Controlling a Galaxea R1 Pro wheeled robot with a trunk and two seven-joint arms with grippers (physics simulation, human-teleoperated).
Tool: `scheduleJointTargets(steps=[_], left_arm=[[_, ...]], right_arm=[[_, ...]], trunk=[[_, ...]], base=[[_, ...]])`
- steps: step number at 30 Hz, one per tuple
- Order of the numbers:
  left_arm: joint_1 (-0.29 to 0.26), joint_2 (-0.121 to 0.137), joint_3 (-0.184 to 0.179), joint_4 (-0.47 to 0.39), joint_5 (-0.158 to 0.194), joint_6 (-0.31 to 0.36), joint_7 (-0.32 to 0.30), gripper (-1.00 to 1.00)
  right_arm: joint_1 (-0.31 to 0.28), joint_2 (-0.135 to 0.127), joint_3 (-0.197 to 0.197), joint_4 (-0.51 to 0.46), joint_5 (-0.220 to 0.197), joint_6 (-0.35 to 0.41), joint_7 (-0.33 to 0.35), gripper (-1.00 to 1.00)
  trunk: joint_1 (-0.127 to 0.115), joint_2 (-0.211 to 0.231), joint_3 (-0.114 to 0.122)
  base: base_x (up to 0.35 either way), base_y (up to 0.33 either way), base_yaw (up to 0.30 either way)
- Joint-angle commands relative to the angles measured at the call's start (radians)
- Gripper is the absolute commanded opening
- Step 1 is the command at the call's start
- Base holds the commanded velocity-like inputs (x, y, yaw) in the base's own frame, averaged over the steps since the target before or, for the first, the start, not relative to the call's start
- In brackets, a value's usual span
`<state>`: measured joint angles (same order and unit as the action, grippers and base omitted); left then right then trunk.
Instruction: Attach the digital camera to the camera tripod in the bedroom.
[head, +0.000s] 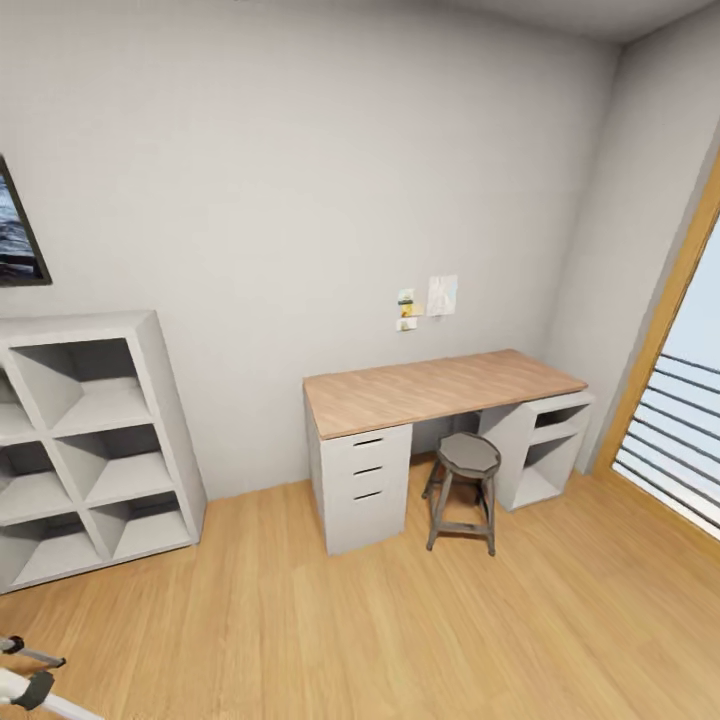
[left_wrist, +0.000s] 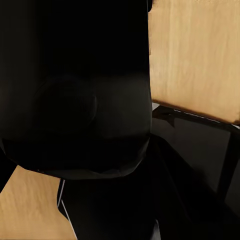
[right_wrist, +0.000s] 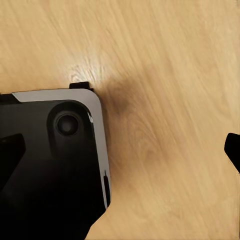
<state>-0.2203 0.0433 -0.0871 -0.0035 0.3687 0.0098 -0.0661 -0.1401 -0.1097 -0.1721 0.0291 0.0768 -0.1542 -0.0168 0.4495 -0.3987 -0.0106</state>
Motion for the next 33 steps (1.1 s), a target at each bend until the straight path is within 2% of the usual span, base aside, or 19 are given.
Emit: scheduleJointTargets(steps=[1,33], left_arm=[[-0.001,0.000,-0.008,0.000,0.007,0.001,-0.001,-1.00],[-0.001,0.002,-0.007,-0.001,0.012,-0.001,-0.001,-1.00]], right_arm=[[-0.001,0.000,-0.008,0.003,0.008,-0.006,-0.002,1.00],[-0.001,-0.001,-0.007,0.003,0.009,-0.007,-0.012,1.00]], trunk=[[0.000,-0.001,-0.001],[0.000,-0.001,-0.001]], base=[[0.000,0.000,0.270],[0.000,0.000,0.270]])
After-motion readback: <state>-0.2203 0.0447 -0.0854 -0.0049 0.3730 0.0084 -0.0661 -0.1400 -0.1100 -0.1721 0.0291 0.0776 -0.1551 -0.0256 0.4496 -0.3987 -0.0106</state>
